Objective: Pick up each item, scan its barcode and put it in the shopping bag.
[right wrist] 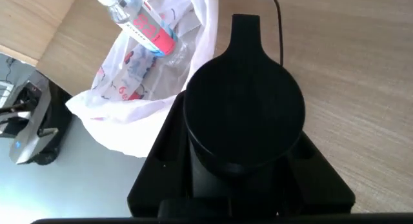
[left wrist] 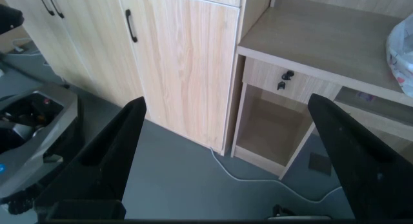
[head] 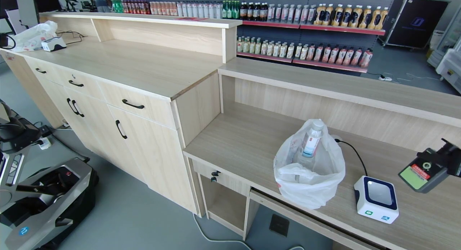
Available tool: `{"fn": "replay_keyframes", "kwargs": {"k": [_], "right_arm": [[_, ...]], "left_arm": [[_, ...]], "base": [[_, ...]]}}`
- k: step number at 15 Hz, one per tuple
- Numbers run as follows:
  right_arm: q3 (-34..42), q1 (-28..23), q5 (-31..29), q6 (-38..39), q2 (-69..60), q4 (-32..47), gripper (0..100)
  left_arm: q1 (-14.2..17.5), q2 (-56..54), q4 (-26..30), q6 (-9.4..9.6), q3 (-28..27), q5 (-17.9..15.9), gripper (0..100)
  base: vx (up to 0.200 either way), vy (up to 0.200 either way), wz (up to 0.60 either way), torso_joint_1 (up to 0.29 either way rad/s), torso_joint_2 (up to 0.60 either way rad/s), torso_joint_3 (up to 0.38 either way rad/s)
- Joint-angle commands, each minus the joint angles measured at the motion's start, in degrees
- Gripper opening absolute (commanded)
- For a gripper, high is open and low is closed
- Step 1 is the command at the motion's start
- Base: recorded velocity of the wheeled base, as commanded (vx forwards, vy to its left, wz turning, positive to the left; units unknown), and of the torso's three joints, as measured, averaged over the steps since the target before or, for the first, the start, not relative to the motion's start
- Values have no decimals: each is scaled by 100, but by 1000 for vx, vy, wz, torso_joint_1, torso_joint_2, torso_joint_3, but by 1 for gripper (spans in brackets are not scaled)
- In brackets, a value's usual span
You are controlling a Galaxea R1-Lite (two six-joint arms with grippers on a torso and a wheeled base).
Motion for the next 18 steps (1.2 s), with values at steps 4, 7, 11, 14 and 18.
{"fn": "replay_keyframes", "kwargs": {"k": [4,7,11,14,18], "right_arm": [[911,-35,-2225,-2010,-2884,278,0],[903,273,-2419,-2528,-2893,14,0],[982,1169,-2480,-2616,-2533,-434,0],[1026,1855,-2471,-2616,-1610,-443,0],[1008,2189,-2208,-2608,-546,-1006,0]], "left_arm": [[0,0,-1,0,1,0,100],[0,0,-1,0,1,0,100],[0,9,-1,0,1,0,100],[0,9,-1,0,1,-8,100],[0,0,-1,0,1,0,100]], "base": [[0,0,0,0,0,0],[0,0,400,3,3,2],[0,0,150,-1,2,-1],[0,0,0,0,0,0],[0,0,0,0,0,0]]}}
